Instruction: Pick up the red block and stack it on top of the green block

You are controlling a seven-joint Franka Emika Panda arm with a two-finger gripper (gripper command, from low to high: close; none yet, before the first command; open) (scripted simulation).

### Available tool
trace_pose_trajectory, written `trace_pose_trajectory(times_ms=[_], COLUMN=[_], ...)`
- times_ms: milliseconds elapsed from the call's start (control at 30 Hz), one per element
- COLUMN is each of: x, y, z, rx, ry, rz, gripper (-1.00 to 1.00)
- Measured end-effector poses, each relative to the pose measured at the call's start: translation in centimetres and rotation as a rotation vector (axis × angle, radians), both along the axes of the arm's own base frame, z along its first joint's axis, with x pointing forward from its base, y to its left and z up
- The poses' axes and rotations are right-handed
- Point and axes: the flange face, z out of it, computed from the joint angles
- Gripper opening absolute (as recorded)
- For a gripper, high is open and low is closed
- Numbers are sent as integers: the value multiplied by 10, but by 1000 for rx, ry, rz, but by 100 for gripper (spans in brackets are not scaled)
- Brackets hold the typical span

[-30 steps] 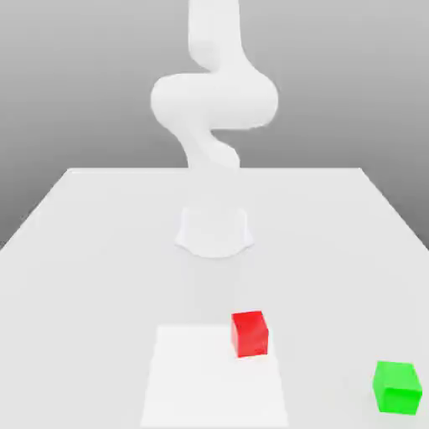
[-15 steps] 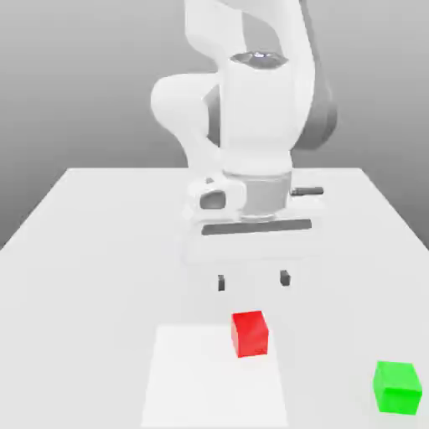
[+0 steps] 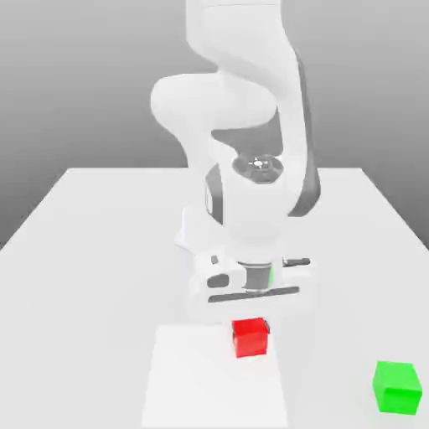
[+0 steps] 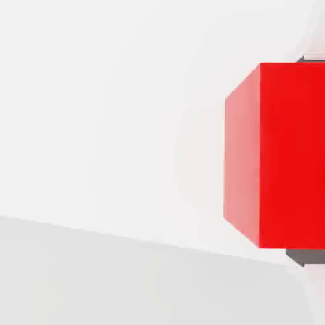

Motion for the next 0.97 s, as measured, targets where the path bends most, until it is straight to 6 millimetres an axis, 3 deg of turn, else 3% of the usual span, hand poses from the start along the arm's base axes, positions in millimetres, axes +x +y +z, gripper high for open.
trace_pose_trajectory(times_ms=[200,233,500,667,733,833,867,967], x=[0,4,63,88,93,94,94,94], y=[0,7,111,182,201,207,207,207], z=[50,55,78,90,82,43,34,34], rx=[-1,0,2,1,1,0,0,0], ry=[0,1,3,2,1,1,1,1], rz=[1,24,309,473,514,526,527,527], gripper=[-100,-100,-100,-100,-100,-100,100,100])
